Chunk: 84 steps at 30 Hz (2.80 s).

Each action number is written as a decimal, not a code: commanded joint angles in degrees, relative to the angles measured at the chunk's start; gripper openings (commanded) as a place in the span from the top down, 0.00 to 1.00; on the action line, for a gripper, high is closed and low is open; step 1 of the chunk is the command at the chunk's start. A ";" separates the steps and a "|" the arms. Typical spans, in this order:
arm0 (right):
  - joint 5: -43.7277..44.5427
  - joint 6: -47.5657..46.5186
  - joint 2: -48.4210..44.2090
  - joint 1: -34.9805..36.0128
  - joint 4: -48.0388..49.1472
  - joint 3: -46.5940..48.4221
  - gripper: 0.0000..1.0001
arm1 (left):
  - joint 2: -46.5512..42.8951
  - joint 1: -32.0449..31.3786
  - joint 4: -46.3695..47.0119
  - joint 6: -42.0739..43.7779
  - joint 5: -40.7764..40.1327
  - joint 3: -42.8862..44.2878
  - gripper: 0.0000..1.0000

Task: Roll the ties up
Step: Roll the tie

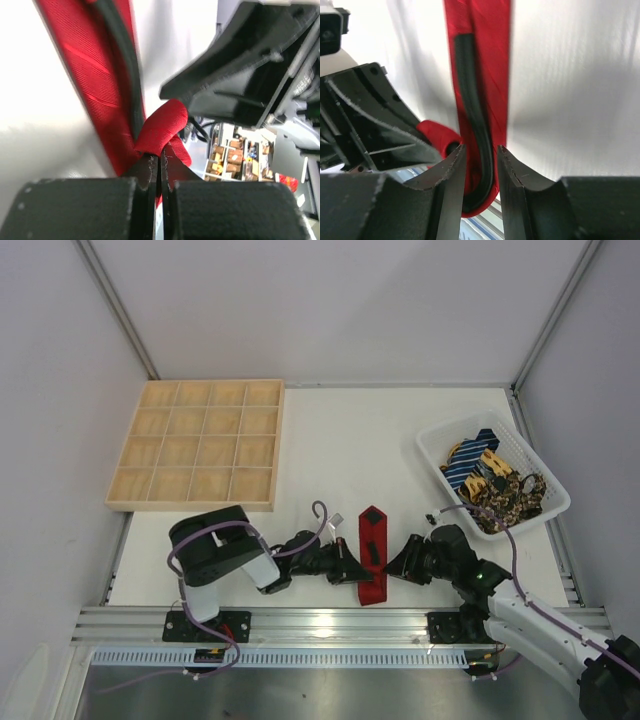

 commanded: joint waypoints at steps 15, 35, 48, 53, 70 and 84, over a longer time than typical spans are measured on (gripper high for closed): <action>5.20 -8.87 6.00 -1.56 1.60 5.51 0.84 | -7.84 0.39 -4.05 6.91 7.03 4.26 1.00; 11.44 -1.23 17.61 -1.73 19.64 -1.44 1.00 | -2.39 0.22 -13.09 7.26 8.44 7.51 1.00; 11.35 0.80 24.11 -1.82 24.20 -0.83 1.00 | 0.94 0.31 -20.91 7.70 6.59 10.32 1.00; 11.88 0.18 24.38 -1.82 23.94 -0.03 1.00 | 1.39 0.57 -23.11 7.61 6.15 9.80 1.00; 11.70 -5.52 27.29 -1.82 20.17 5.76 0.94 | -1.25 1.98 -34.01 11.75 2.46 11.11 1.00; 3.37 -35.58 13.32 -1.74 4.08 15.35 0.51 | 1.30 3.73 -34.89 14.82 5.71 10.41 1.00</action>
